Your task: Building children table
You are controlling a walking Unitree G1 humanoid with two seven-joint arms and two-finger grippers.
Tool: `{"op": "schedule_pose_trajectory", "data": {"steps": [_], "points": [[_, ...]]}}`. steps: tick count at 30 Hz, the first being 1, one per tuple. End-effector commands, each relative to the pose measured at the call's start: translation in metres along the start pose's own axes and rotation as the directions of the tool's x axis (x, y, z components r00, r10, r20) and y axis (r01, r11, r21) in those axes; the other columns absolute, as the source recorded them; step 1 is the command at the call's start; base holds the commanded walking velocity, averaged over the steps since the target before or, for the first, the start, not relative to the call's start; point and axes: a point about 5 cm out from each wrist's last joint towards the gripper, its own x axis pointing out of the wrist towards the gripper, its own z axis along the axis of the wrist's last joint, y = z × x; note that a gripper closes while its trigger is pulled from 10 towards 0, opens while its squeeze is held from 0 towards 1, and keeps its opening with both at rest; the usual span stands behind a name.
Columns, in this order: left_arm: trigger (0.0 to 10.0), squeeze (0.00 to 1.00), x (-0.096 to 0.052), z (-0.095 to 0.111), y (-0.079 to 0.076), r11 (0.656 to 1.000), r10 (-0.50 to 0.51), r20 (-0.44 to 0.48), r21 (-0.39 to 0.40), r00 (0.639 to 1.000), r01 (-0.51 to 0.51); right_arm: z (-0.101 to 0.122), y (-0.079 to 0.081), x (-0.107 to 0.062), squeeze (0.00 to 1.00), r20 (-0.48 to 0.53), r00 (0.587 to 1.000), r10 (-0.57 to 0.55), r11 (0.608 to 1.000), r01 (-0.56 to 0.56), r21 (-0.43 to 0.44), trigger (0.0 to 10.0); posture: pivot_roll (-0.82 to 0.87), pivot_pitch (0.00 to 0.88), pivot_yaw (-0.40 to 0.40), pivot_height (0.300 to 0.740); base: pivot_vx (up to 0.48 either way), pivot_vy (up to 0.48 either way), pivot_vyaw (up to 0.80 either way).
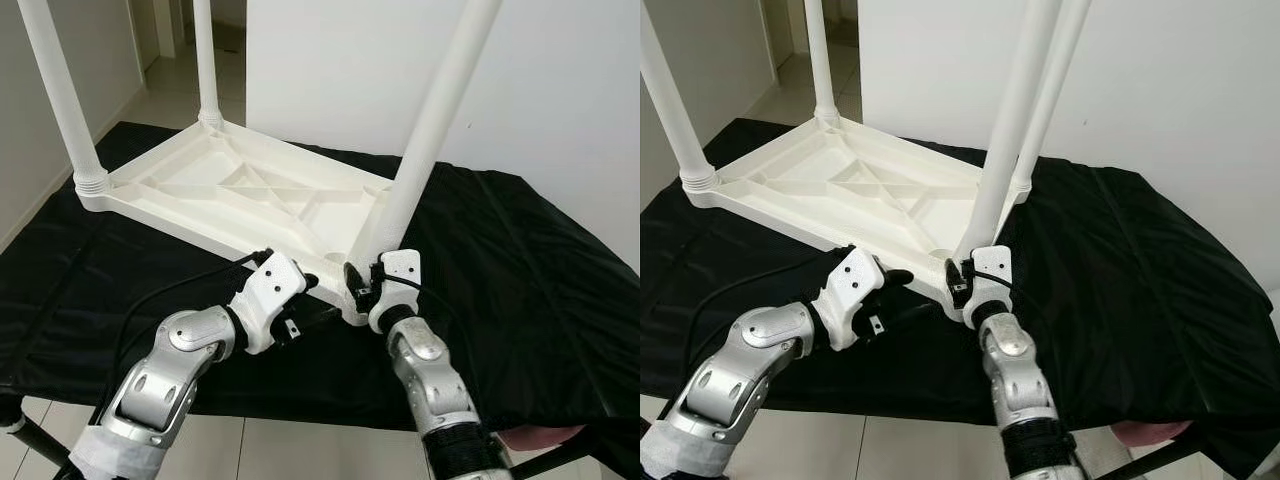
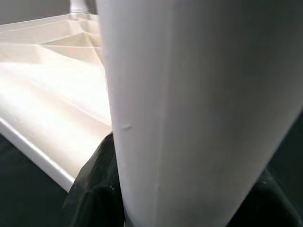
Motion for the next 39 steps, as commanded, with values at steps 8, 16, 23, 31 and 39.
{"op": "schedule_pose_trajectory", "data": {"steps": [8, 16, 23, 31, 39], "points": [[10.0, 0.00, -0.003, 0.002, 0.019, 0.974, 0.225, -0.004, -0.025, 0.974, -0.225, 0.002, -0.008, -0.013, 1.00, -0.009, 1.000, 0.024, 0.999, -0.024, 0.021, 10.0, 0.00, 0.000, -0.110, 0.740, 0.000, 0.000, 0.00], [10.0, 0.00, -0.004, -0.001, 0.015, 0.977, 0.211, -0.009, -0.026, 0.977, -0.211, 0.013, -0.024, -0.013, 1.00, 0.034, 0.995, 0.096, 0.995, -0.095, -0.029, 10.0, -0.01, 0.000, -0.113, 0.740, 0.000, 0.000, 0.00], [10.0, 0.00, 0.000, 0.002, 0.011, 0.981, 0.192, 0.000, -0.022, 0.981, -0.192, 0.007, -0.042, -0.015, 0.89, -0.024, 0.975, 0.221, 0.970, -0.222, -0.094, 10.0, 0.00, 0.000, -0.113, 0.740, 0.000, 0.000, 0.00], [10.0, 0.00, -0.001, 0.002, 0.003, 0.991, 0.133, -0.002, -0.008, 0.991, -0.133, 0.007, -0.052, -0.008, 0.00, -0.074, 0.917, 0.393, 0.901, -0.400, -0.169, 10.0, 0.01, 0.000, -0.115, 0.740, 0.000, 0.000, 0.00], [10.0, 0.00, 0.001, 0.005, 0.005, 0.991, 0.130, 0.001, 0.014, 0.992, -0.130, 0.014, -0.035, 0.014, 0.00, -0.100, 0.777, 0.622, 0.752, -0.628, -0.202, 10.0, 0.02, 0.000, -0.112, 0.740, 0.000, 0.000, 0.00]]}}
